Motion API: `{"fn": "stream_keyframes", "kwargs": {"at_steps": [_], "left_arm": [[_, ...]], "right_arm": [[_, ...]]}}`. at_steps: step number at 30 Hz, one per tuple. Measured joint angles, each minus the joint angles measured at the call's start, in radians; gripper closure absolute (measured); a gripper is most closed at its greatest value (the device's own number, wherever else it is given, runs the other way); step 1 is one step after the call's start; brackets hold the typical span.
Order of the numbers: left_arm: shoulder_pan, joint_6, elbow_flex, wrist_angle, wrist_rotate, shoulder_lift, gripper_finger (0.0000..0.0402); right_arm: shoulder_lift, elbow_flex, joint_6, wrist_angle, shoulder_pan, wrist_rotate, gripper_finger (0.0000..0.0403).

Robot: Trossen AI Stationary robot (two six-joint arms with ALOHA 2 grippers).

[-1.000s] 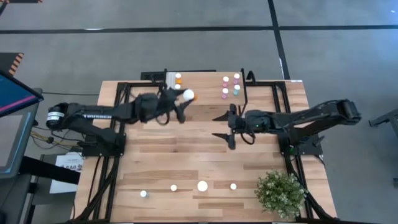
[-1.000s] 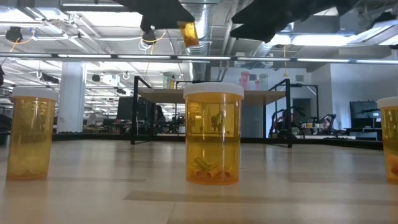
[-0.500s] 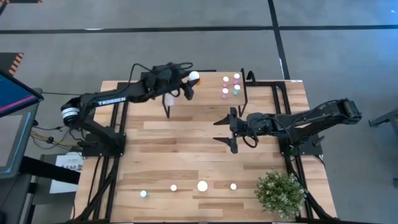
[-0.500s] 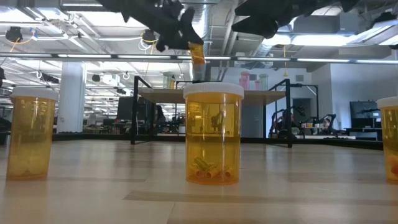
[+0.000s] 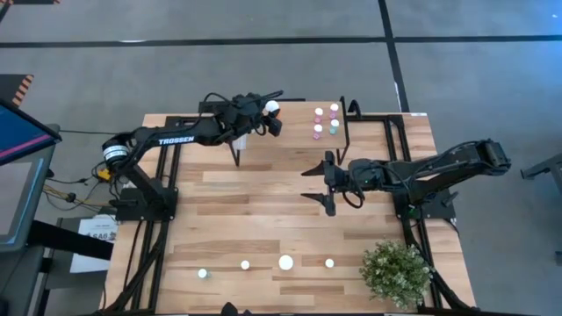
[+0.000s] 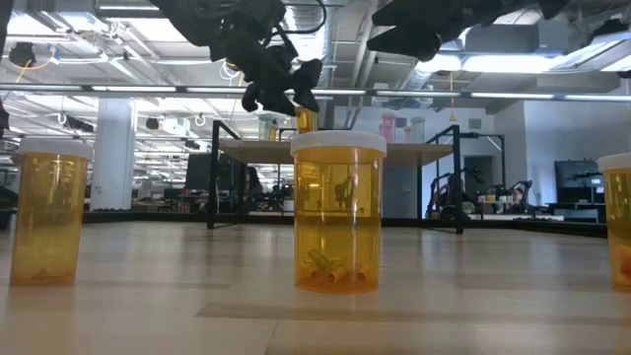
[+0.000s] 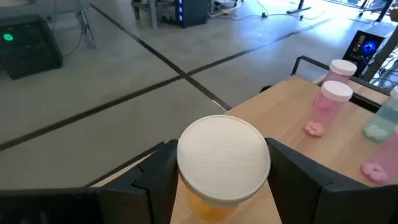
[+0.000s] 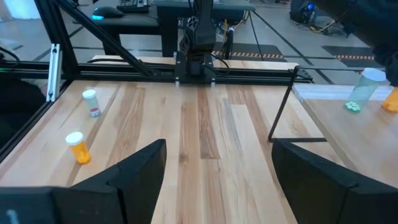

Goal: Pick and place medicine bottles onto shelf by color
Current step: Put the top large orange pill bottle on the shelf

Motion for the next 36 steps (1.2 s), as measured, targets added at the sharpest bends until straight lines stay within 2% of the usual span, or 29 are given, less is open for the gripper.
{"fn": "stream_keyframes", "kwargs": {"at_steps": [16, 25, 36], "left_arm": [[0.038, 0.000, 0.000, -0.067, 0.051, -0.002, 0.0212], [0.076, -0.008, 0.000, -0.082, 0.130, -0.001, 0.0212], [0.076, 0.000, 0.000, -0.113, 0.132, 0.000, 0.0208]], "right_arm": [[0.000, 0.000, -0.003, 0.000, 0.000, 0.000, 0.0092], [0.000, 0.000, -0.003, 0.000, 0.000, 0.000, 0.0092], [0.000, 0.000, -0.008, 0.000, 0.000, 0.000, 0.0092]]}}
